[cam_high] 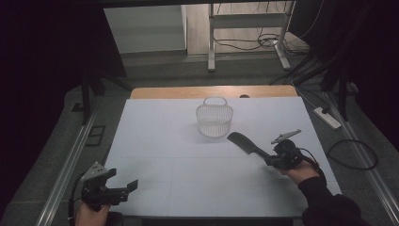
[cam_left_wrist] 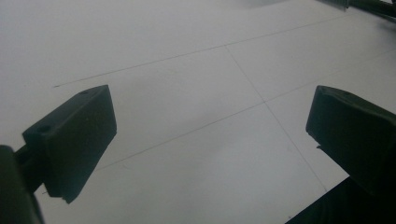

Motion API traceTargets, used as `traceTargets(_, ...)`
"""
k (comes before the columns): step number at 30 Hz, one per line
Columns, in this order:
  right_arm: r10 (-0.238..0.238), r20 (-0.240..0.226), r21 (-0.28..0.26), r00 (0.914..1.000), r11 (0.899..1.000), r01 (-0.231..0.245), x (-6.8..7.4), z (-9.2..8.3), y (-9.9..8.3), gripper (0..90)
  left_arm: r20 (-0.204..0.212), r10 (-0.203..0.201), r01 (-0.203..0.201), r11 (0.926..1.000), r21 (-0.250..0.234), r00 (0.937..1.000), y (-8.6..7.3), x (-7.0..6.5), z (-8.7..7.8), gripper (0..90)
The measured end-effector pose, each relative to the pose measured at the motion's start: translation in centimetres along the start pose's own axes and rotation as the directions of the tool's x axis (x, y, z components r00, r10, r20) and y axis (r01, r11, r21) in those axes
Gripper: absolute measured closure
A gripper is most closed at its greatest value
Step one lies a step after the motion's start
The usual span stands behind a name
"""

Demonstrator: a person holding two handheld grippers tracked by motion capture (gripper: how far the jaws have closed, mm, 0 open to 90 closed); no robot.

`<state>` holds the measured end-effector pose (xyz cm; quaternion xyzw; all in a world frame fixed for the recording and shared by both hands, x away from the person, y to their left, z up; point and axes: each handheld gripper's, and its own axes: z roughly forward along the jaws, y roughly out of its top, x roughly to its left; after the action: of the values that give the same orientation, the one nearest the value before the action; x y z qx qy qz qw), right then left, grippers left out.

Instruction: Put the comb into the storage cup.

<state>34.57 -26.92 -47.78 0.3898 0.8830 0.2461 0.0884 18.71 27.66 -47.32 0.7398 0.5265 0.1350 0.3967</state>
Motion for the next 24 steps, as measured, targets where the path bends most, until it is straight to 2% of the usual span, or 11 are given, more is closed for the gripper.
traceTargets(1,0.0,0.0,0.0,1.0,1.0,0.0,0.0,0.0,0.0,75.4,0.0,0.001,-0.001,1.0,0.0,1.0,0.0,0.0,0.0,2.4)
traceTargets(2,-0.01,0.004,-0.013,0.9999,1.0,0.01,0.2,-0.3,0.1,69.1,-0.001,0.002,-0.002,1.0,0.0,1.0,0.0,0.0,0.0,2.3)
traceTargets(6,-0.016,0.015,-0.013,0.9998,1.0,0.016,0.4,-0.5,0.3,60.2,0.0,0.003,-0.003,1.0,0.0,1.0,0.0,0.0,0.0,2.3)
traceTargets(10,-0.019,0.035,-0.038,0.9992,0.999,0.02,0.6,-0.9,0.5,42.4,-0.002,0.014,-0.014,0.9999,0.003,0.9999,0.0,-0.1,0.0,2.3)
traceTargets(11,-0.019,0.035,-0.038,0.9992,0.999,0.02,0.6,-0.9,0.5,42.4,-0.002,0.014,-0.014,0.9999,0.003,0.9999,0.0,-0.1,0.0,2.3)
traceTargets(13,-0.027,0.045,-0.054,0.9986,0.998,0.03,0.6,-1.1,0.6,33.7,-0.006,0.015,-0.015,0.9999,0.004,0.9999,0.0,-0.2,0.0,2.2)
traceTargets(16,-0.037,0.049,-0.065,0.9981,0.997,0.041,0.6,-1.2,0.7,28.3,-0.013,0.02,-0.02,0.9998,0.005,0.9997,0.0,-0.3,0.0,2.1)
traceTargets(17,-0.049,0.066,-0.082,0.9966,0.995,0.054,0.5,-1.3,0.9,22.1,0.011,0.013,-0.013,0.9999,-0.002,0.9999,0.1,-0.4,0.0,1.3)
traceTargets(19,-0.045,0.07,-0.087,0.9966,0.995,0.051,0.5,-1.3,0.9,19.8,0.019,0.014,-0.014,0.9999,-0.008,0.9997,0.1,-0.4,0.0,0.8)
traceTargets(21,-0.022,0.077,-0.096,0.9968,0.995,0.03,0.2,-1.4,1.1,9.9,-0.017,0.037,-0.037,0.9993,0.009,0.9992,0.2,-0.7,0.1,0.2)
traceTargets(24,-0.009,0.082,-0.088,0.9966,0.996,0.017,-0.1,-1.4,1.2,3.9,-0.023,0.05,-0.049,0.9986,0.021,0.9985,0.2,-0.9,0.2,0.0)
